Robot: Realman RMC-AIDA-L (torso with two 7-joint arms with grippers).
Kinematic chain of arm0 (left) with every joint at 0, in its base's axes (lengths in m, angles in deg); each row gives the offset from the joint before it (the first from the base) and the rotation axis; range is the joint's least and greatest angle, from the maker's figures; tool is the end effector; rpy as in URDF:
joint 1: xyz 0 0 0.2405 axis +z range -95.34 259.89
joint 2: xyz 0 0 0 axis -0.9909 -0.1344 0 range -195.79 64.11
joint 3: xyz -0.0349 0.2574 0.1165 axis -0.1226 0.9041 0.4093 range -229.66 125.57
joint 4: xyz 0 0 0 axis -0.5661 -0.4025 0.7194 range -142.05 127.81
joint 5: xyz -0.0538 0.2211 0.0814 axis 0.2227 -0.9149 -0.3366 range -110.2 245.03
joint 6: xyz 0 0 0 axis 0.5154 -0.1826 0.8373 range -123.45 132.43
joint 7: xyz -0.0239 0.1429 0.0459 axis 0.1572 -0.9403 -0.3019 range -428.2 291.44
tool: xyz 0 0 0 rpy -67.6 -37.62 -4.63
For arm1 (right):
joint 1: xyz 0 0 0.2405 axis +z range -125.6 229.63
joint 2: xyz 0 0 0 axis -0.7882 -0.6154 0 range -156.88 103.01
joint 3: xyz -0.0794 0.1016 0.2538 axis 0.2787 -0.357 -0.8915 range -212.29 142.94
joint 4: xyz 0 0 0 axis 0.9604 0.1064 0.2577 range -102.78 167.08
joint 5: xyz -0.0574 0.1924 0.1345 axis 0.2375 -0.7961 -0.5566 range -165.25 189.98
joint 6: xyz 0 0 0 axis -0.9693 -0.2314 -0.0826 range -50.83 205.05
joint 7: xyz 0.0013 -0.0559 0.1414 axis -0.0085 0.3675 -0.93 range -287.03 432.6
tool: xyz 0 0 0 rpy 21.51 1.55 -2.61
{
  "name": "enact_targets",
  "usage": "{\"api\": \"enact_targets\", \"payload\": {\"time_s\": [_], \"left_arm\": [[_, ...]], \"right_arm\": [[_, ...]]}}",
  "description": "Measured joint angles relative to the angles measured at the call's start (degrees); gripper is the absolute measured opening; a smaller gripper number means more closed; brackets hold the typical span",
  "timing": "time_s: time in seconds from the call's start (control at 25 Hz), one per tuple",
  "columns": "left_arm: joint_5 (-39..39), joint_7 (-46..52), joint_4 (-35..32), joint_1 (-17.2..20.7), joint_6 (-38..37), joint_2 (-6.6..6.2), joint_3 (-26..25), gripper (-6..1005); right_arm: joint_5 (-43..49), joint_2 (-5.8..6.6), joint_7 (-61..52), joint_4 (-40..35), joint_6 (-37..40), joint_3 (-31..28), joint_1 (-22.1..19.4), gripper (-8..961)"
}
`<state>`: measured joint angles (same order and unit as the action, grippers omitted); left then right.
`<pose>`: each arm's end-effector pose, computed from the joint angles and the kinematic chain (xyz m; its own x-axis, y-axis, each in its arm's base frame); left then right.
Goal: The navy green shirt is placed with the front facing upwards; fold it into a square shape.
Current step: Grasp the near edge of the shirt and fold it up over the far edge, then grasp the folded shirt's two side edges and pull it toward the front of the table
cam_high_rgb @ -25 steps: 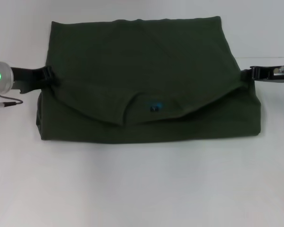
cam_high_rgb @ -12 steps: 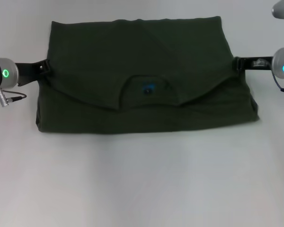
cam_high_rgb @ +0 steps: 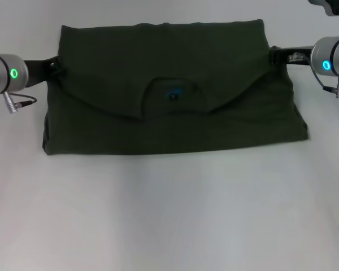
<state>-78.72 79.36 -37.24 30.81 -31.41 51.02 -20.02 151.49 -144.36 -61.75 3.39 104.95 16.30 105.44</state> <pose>-0.2929 0.5367 0.0192 0.2290 0.6457 0.7284 0.9374 0.0553 -0.3437 0.2449 0.5536 -0.0116 0.6228 -0.5758 -0.5297 -0.7485 -0.2413 -0.6177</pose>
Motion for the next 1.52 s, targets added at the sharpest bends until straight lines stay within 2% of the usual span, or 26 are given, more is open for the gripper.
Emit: {"api": "enact_targets", "payload": {"time_s": [0.32, 0.72, 0.8, 0.96, 1.04, 1.08, 1.16, 1.24, 1.32, 1.52], "left_arm": [[0.04, 0.18, 1.01, -1.04, 2.6, 0.16, 1.85, 99], [0.49, 0.61, 0.51, -0.58, 3.07, 0.9, 1.53, 108], [0.5, 0.62, 0.6, -0.56, 3.27, 1.01, 1.49, 110], [1.4, 1.74, -1.03, 0.87, 3.74, 1.74, 1.18, 253], [3.56, 2.48, -3.86, 2.77, 3.56, 2.62, 1.18, 318], [5.47, 2.5, -5.89, 4.19, 3.32, 3.18, 1.26, 348], [10.7, 1.97, -9.73, 7.5, 2.12, 3.93, 1.62, 407], [16.37, 0.31, -11.16, 10.29, -0.85, 3.27, 2.03, 466], [23.09, -3.44, -11.05, 13.51, -7.1, 1.8, 1.77, 525], [27.42, -9.97, -11.32, 16.97, -14.49, 1.46, 1.2, 722]], "right_arm": [[1.44, 0.27, -0.03, 1.51, -1.14, 0.01, 1.61, 75], [8.19, -0.26, -2.99, 2.27, -0.59, 0.1, 2.94, 82], [9.54, -0.29, -4.7, 2.3, -0.9, 0.1, 2.94, 126], [8.96, -0.2, -5.15, 1.05, 0.01, -0.51, 2.01, 215], [7.31, 0.03, -5.18, -0.52, 2.19, -1.02, 0.95, 259], [3.75, 0.26, -5.13, -3.66, 6.49, -1.45, -1.32, 281], [1.68, 0.39, -5.01, -5.43, 8.85, -1.65, -2.8, 325], [-3.18, 0.62, -4.59, -8.85, 13.88, -1.85, -5.88, 424], [-8.29, 0.78, -3.94, -12.15, 19.2, -1.95, -9.49, 523], [-20.85, 1.63, 0.49, -14.53, 30.11, -2.26, -18.06, 701]]}}
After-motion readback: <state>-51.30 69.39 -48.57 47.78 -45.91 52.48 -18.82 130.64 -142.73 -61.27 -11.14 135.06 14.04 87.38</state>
